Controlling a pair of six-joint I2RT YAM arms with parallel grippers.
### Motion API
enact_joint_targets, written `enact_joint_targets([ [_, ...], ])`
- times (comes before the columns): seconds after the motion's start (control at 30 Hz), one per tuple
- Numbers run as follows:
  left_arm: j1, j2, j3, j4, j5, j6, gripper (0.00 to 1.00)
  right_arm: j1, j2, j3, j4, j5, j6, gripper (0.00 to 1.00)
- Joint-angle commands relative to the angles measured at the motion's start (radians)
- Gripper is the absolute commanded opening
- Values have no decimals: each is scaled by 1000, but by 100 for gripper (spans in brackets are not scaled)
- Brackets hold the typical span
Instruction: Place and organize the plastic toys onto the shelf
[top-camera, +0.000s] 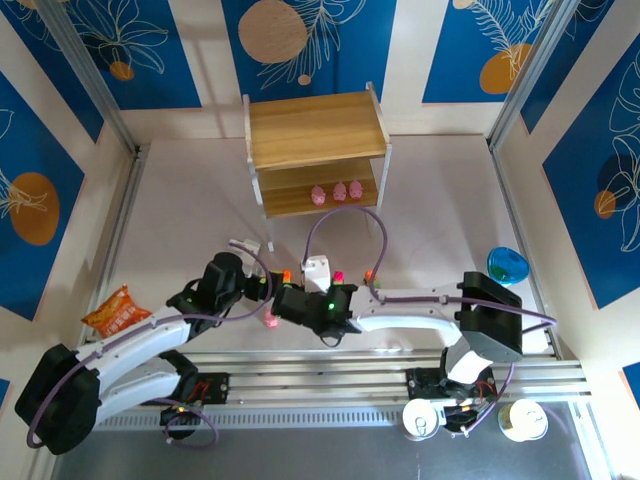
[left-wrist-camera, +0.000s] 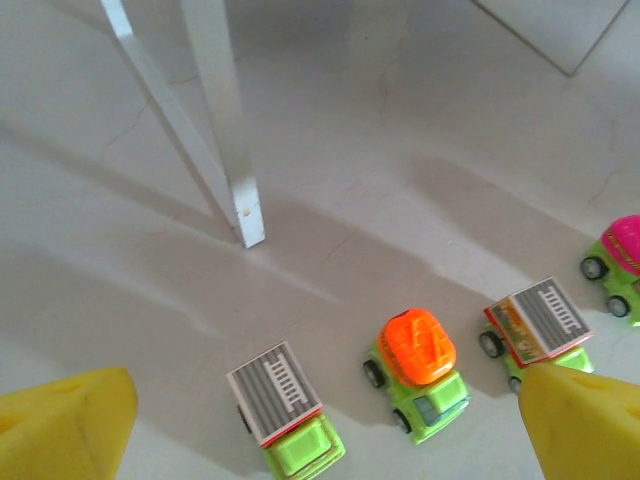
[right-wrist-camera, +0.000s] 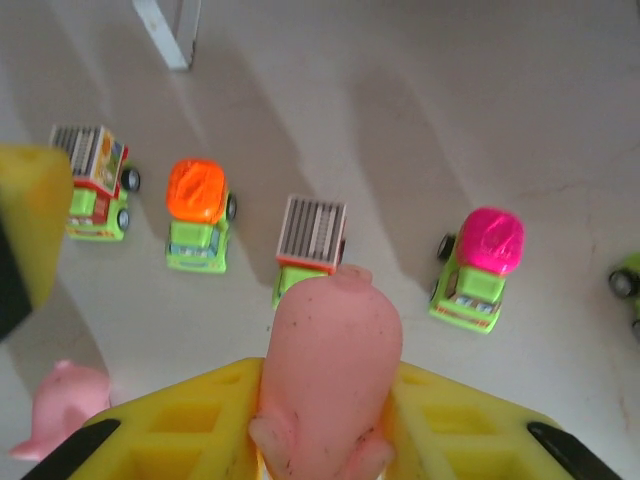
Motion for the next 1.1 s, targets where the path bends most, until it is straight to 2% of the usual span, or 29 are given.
enact_joint_targets([
  [0.0, -23, -18, -13, 44, 27, 29, 98, -37, -49, -9, 25, 26, -84, 31],
  [0.5, -67, -12, -11, 74, 34, 55, 98, -202, -91, 78, 122, -50, -349, 30],
  [1.07, -68, -13, -13, 74, 29, 54, 98, -319, 69, 305, 197, -147, -546, 30],
])
